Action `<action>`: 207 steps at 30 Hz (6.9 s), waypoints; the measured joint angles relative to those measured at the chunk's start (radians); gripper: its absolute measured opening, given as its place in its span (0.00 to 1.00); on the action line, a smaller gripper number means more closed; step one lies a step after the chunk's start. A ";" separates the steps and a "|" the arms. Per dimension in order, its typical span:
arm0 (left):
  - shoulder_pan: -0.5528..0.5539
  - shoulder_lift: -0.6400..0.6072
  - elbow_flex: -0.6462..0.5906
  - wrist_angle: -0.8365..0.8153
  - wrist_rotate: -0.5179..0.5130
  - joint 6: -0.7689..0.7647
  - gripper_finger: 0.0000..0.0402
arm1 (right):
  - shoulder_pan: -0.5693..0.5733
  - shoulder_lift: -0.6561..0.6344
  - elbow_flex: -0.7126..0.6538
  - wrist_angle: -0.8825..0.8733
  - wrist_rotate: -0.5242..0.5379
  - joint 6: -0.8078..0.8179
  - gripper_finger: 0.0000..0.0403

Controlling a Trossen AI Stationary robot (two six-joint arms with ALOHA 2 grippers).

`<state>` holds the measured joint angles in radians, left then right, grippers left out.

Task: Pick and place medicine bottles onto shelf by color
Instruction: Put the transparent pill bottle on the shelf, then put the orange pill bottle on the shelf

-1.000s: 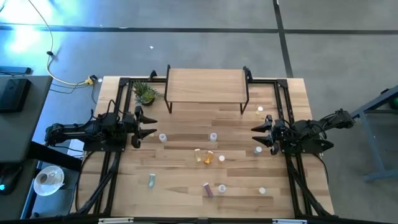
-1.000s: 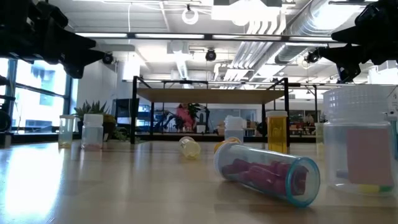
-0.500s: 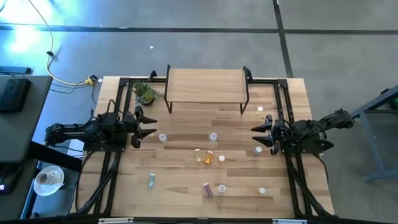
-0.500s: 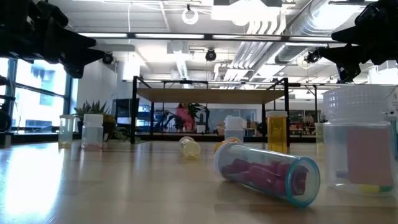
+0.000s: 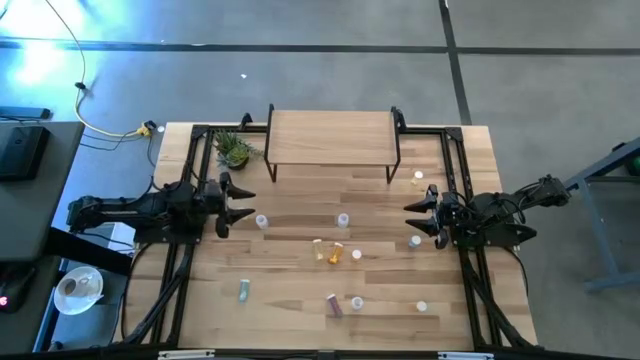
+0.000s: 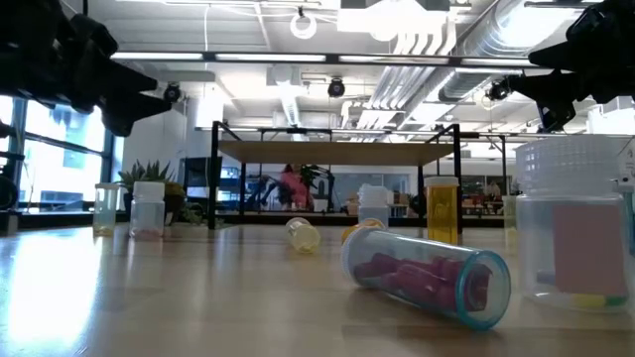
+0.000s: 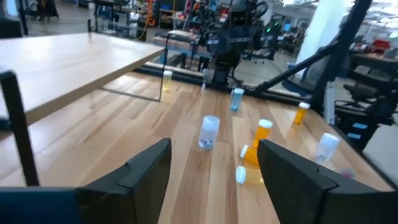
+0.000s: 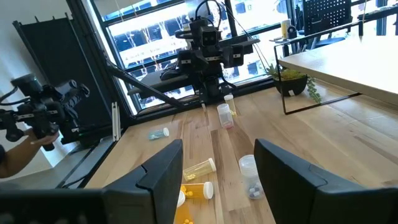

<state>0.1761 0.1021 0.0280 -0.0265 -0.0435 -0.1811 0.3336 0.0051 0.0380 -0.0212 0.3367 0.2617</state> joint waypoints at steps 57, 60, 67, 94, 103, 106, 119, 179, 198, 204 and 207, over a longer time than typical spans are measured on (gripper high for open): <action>-0.093 0.795 0.386 -0.351 -0.023 -0.020 0.60 | 0.000 0.000 0.000 0.000 0.000 0.000 0.47; -0.093 0.815 0.386 -0.350 -0.027 -0.041 0.60 | 0.000 0.000 0.000 0.000 0.000 0.000 0.47; -0.093 0.865 0.385 -0.342 -0.050 -0.052 0.60 | 0.000 0.000 0.000 0.000 0.000 0.000 0.47; -0.093 0.944 0.385 -0.312 -0.088 -0.044 0.42 | 0.000 0.000 0.000 0.000 0.000 0.000 0.47; -0.093 0.944 0.385 -0.309 -0.088 -0.045 0.32 | 0.000 0.000 0.000 0.000 0.000 0.000 0.47; -0.093 0.944 0.396 -0.292 -0.087 -0.052 0.33 | 0.000 0.000 0.000 0.000 0.000 0.000 0.47; 0.036 0.943 0.729 -0.364 -0.114 0.113 0.34 | 0.000 0.000 0.000 0.000 0.000 0.000 0.47; 0.674 1.588 1.494 -0.755 -0.010 0.105 0.34 | 0.000 0.000 0.000 0.000 0.000 0.000 0.47; 0.674 1.592 1.491 -0.767 -0.013 0.105 0.46 | 0.000 0.000 0.000 0.000 0.000 0.000 0.47; 0.674 1.584 1.491 -0.742 0.000 0.132 0.51 | 0.000 0.000 0.000 0.000 0.000 0.000 0.47; 0.674 1.558 1.493 -0.729 0.007 0.141 0.51 | 0.000 0.000 0.000 0.000 0.000 0.000 0.47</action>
<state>0.8505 1.6604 1.5207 -0.7552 -0.0360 -0.0405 0.3336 0.0051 0.0380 -0.0212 0.3368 0.2617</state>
